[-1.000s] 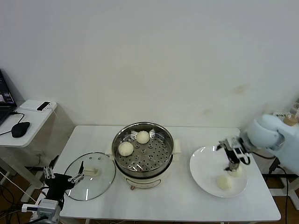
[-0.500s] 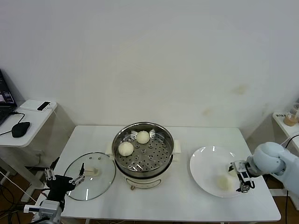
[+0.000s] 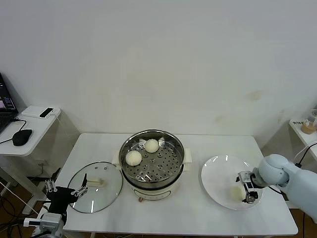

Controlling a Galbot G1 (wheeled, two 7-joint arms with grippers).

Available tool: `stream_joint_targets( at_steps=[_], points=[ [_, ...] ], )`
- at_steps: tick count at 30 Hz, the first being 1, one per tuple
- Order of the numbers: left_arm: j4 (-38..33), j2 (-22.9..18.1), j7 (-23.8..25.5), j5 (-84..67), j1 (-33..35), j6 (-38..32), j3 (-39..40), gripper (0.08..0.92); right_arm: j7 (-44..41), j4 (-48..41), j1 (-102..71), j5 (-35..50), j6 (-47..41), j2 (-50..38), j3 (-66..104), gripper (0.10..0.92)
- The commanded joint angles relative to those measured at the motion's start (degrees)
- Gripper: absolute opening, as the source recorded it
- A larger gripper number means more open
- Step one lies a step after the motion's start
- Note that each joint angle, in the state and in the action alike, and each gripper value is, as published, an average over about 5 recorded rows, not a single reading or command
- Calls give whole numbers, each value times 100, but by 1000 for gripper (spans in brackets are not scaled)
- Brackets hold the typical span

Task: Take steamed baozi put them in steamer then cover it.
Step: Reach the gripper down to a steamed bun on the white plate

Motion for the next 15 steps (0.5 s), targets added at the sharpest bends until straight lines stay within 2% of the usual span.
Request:
stream_joint_targets(
  at_steps=[1, 15],
  points=[
    [29, -17, 2, 0, -8, 0, 4, 823, 90, -348, 100, -44, -127, 304, -147, 819],
    [-9, -32, -2, 2, -21, 12, 22, 823, -262, -203, 256, 65, -163, 174, -211, 636]
  ],
)
